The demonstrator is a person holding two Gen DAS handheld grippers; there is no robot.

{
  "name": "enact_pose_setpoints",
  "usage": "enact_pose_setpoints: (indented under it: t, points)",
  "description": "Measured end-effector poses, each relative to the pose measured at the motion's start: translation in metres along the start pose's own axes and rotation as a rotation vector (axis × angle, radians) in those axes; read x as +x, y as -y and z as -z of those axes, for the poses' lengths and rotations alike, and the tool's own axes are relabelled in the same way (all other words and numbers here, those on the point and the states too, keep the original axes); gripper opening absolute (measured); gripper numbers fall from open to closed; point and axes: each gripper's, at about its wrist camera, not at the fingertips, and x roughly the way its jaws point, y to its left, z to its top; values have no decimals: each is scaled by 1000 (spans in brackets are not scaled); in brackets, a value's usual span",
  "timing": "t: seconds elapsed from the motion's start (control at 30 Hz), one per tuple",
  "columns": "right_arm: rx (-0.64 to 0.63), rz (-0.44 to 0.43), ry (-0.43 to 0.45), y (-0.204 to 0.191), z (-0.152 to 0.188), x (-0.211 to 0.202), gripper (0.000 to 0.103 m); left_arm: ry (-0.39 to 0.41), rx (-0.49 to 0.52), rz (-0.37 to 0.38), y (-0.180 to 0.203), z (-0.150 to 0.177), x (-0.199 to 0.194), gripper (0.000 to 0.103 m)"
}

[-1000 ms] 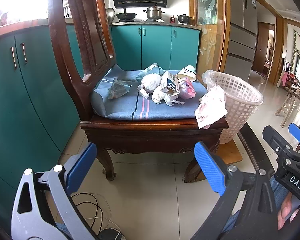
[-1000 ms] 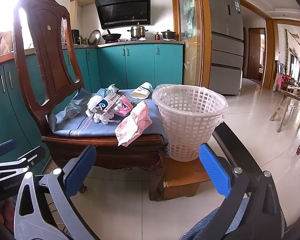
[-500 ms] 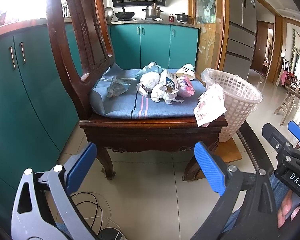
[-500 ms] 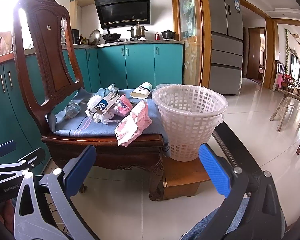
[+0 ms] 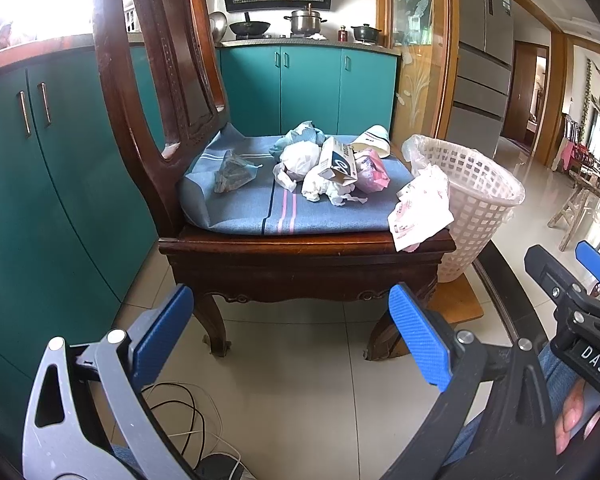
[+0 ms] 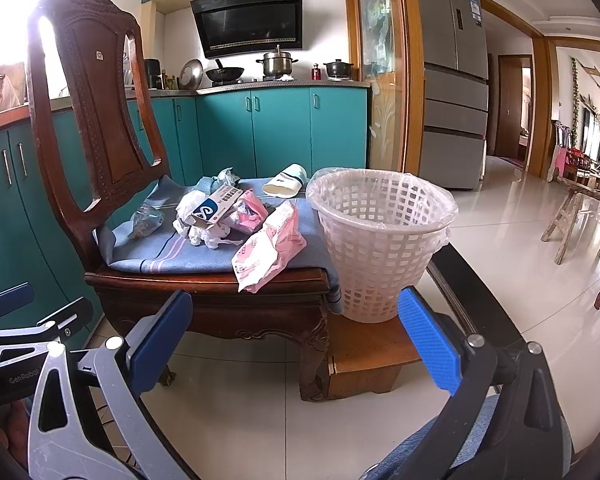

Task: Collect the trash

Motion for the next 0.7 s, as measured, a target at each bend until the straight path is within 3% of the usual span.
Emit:
enact_pose_setpoints:
  t: [0.7]
  points:
    - [40, -42, -22, 4, 1, 2, 100, -19, -1, 18, -1, 0, 1, 99]
